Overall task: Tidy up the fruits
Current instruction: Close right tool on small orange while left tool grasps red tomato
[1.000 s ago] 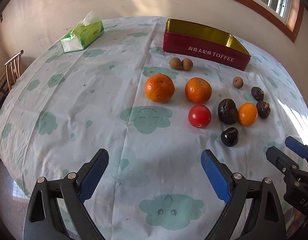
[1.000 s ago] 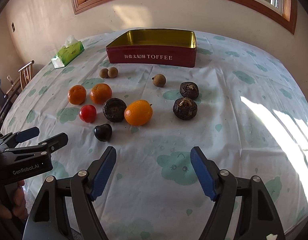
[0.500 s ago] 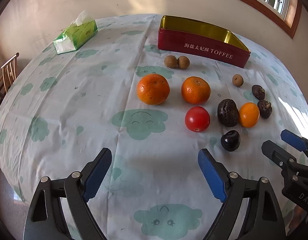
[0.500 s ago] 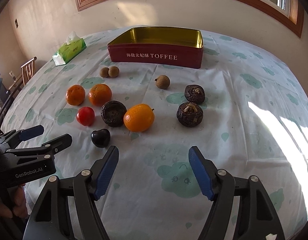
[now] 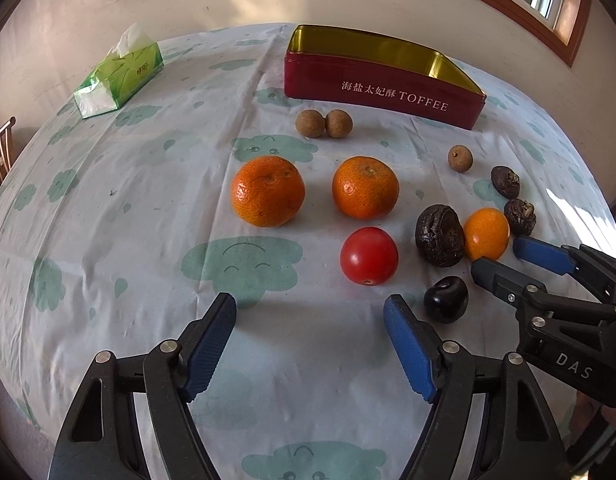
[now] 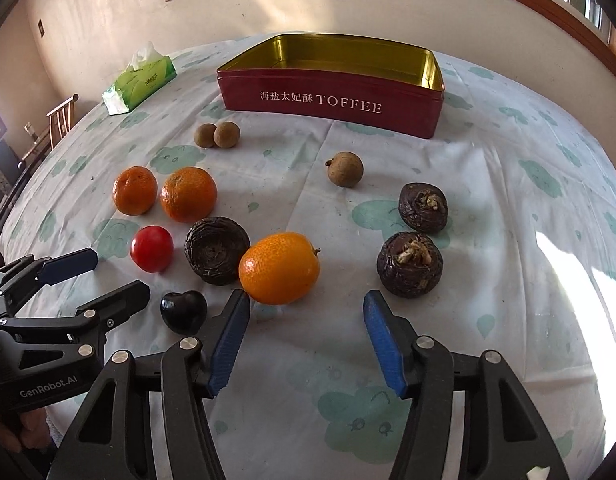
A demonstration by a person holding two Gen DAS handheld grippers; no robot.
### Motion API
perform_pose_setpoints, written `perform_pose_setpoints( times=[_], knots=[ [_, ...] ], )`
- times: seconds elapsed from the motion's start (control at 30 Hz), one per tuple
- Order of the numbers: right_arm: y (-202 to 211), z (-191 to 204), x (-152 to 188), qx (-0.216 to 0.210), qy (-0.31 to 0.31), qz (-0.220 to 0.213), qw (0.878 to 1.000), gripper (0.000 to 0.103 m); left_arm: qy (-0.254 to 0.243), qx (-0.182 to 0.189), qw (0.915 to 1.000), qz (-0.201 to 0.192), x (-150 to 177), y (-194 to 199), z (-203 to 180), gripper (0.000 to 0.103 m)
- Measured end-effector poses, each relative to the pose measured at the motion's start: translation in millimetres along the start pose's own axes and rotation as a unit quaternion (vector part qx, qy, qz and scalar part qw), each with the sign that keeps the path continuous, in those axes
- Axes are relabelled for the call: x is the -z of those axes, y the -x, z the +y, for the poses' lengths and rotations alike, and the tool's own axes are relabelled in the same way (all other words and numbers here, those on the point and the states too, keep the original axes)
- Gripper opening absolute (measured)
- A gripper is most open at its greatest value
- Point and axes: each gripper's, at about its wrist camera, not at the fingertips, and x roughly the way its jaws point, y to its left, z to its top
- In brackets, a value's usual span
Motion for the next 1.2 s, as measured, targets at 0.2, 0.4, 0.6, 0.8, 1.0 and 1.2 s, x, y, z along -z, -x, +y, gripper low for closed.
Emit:
perform_pose_setpoints(
  times=[0.2,0.4,0.6,0.8,1.0,1.2],
  knots=[
    [-8,5,-7,0.000,0.016,-0.002,1.000,0.056,-0.013,0.009,0.9999,-0.001,-4,-3,-8,0.076],
    [-9,6,-12,-0.022,0.026,-0.006,0.999,0.039,-0.009,0.016,0.9998,-0.002,-10,-7,-12,0.075],
    [-8,3,-11,-0.026,0.021,-0.002,0.999,0.039,-0.009,0.020,0.9998,-0.002,-11,-8,-13,0.075],
    [-2,-9,-6,-0.018,0.008,-0.002,1.000,0.038,-0.009,0.028,0.9995,-0.009,-12,-8,-15,0.067],
    [0,-13,-2,-0.016,-0.002,-0.001,1.000,0.039,-0.010,0.035,0.9993,-0.012,-16,-8,-15,0.052],
    [0,-12,-2,-0.018,-0.006,0.000,1.000,0.039,-0.016,0.043,0.9989,-0.008,-19,-9,-19,0.037]
  ],
)
